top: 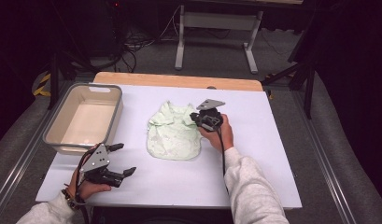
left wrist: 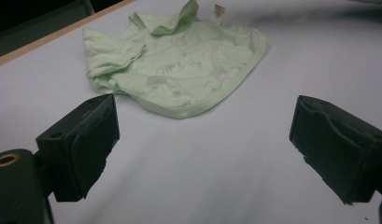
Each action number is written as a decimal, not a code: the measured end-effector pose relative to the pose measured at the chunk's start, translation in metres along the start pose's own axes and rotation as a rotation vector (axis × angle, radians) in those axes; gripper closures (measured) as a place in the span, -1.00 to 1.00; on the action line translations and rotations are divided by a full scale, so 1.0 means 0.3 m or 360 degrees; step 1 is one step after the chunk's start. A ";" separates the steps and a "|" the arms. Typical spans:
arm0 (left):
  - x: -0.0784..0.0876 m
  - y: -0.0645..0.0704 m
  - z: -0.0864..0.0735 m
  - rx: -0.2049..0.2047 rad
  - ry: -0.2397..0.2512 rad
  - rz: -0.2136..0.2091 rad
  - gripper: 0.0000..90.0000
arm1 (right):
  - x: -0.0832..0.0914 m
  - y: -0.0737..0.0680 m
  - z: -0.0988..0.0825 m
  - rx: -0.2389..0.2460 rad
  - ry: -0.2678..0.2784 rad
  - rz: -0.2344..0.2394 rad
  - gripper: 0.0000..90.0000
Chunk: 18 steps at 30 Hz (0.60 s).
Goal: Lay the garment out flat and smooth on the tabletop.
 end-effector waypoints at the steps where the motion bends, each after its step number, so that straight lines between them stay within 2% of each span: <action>1: 0.003 0.002 0.000 -0.0007 -0.0004 0.0002 -0.80 | 0.020 0.019 -0.009 -0.0019 0.0010 -0.0014 0.91; 3: 0.004 0.005 0.001 -0.0006 -0.0005 0.0002 -0.80 | 0.052 0.058 -0.045 -0.0028 -0.0018 -0.0089 0.92; 6: -0.003 0.007 0.002 -0.0015 -0.0015 0.0002 -0.80 | 0.039 0.092 -0.103 -0.0132 -0.0069 -0.0057 0.97; 8: -0.008 0.010 0.003 -0.0017 -0.0017 0.0000 -0.80 | 0.017 0.089 -0.128 -0.0144 -0.0113 -0.0015 0.99; 12: -0.015 0.005 0.001 -0.0014 -0.0027 -0.0006 -0.80 | -0.001 0.070 -0.129 -0.0111 -0.0096 0.0029 1.00; 16: -0.013 0.008 0.001 -0.0014 -0.0026 -0.0010 -0.79 | -0.026 0.044 -0.123 -0.0043 -0.0144 0.0047 1.00; 18: -0.013 0.008 0.001 -0.0012 -0.0024 -0.0017 -0.79 | -0.040 0.040 -0.127 -0.0039 -0.0162 0.0056 1.00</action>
Point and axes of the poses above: each handheld gripper's, and its own axes: x roughly backward along the jaws, z roughly out of its top, y roughly to its right, the point moved 1 cm from there along -x, roughly forward along the jaws, and after that the axes turned 3 degrees about x, right-handed, at the moved point
